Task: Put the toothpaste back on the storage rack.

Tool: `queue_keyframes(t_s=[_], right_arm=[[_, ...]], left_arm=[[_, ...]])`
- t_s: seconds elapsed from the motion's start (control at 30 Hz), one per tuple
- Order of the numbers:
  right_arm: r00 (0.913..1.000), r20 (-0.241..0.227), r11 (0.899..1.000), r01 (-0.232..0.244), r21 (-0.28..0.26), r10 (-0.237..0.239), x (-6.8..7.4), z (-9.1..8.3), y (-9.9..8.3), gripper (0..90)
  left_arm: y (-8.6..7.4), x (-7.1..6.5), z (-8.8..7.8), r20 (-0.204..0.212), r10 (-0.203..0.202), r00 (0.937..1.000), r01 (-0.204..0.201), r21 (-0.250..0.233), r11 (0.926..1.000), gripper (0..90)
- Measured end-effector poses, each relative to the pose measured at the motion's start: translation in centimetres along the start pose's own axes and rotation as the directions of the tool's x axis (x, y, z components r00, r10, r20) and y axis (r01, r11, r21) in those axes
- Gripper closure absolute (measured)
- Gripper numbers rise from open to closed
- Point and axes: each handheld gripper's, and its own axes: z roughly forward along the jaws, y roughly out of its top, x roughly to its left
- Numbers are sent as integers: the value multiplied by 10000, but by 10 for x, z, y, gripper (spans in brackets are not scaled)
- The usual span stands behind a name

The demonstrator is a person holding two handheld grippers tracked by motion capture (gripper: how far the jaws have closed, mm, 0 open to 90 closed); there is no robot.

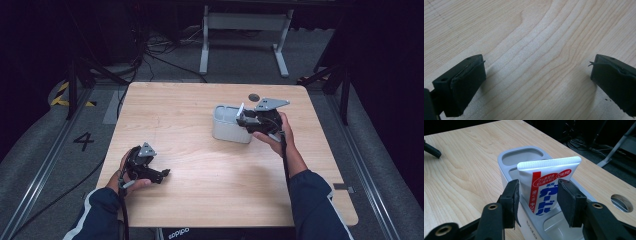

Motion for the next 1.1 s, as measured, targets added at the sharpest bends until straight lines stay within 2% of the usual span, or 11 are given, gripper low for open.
queue_keyframes(t_s=[0.23, 0.6, 1.1], right_arm=[[9998, 87, 9998, 180, -30, -180, 4, -8, 2, 520], [9989, 192, 9991, 416, 81, -417, 12, -23, 2, 432], [9943, 606, 9956, 855, 379, -876, 17, -51, -8, 342]], left_arm=[[0, 0, 0, -11, 7, 10000, -7, 20, 10000, 1], [0, 0, 0, -2, -2, 10000, 2, 0, 10000, 1], [0, 0, 0, -24, -40, 10000, 40, 12, 10000, 1]])
